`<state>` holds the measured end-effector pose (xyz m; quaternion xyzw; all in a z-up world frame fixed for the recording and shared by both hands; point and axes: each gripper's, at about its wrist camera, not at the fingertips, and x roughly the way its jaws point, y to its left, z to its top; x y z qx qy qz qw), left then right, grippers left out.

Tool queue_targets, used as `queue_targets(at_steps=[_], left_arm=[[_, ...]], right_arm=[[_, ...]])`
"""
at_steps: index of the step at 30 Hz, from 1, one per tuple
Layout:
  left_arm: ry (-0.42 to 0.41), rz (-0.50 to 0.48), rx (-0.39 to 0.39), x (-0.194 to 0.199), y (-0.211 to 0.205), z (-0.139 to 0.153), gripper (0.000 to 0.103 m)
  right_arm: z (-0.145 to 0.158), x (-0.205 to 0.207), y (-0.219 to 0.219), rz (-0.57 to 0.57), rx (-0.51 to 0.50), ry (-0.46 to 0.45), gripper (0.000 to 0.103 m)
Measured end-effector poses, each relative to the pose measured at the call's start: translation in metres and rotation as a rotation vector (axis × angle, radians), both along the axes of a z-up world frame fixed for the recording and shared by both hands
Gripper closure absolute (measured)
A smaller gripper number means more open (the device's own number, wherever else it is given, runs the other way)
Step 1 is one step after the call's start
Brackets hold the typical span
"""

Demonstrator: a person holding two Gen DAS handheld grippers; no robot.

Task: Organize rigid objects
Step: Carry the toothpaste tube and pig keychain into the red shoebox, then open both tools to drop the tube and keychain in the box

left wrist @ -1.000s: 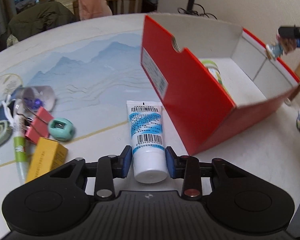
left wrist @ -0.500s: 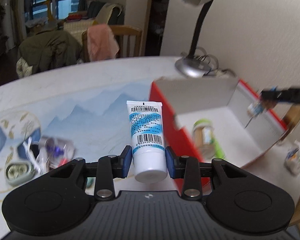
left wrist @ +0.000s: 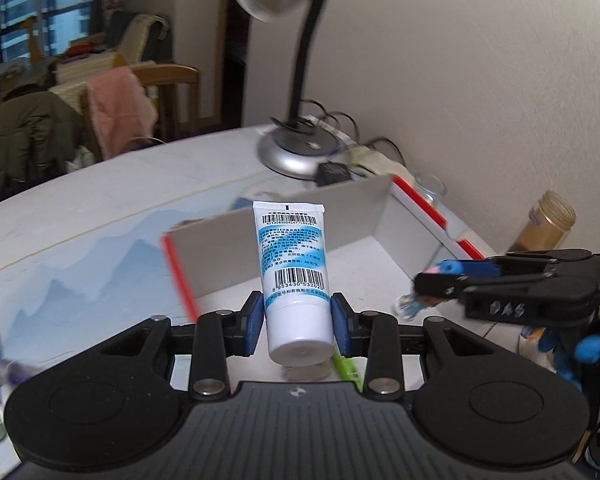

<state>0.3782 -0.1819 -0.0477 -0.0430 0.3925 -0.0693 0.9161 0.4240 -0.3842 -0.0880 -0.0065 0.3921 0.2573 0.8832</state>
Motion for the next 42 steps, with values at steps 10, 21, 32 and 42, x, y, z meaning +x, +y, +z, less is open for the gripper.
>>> queue_targets(at_steps=[10, 21, 32, 42], left_arm=[[0.116, -0.097, 0.002, 0.054, -0.041, -0.037, 0.068], [0.234, -0.148, 0.033, 0.078, -0.064, -0.073, 0.068], [0.332, -0.132, 0.030, 0.086, -0.065, -0.091, 0.067], [0.329, -0.127, 0.029, 0.079, -0.062, -0.086, 0.067]], right_arm=[[-0.029, 0.006, 0.006, 0.073, -0.099, 0.025, 0.065], [-0.044, 0.009, 0.009, 0.142, -0.163, 0.110, 0.065], [-0.037, 0.004, 0.002, 0.158, -0.159, 0.108, 0.058], [-0.021, -0.005, -0.010, 0.137, -0.123, 0.079, 0.048]])
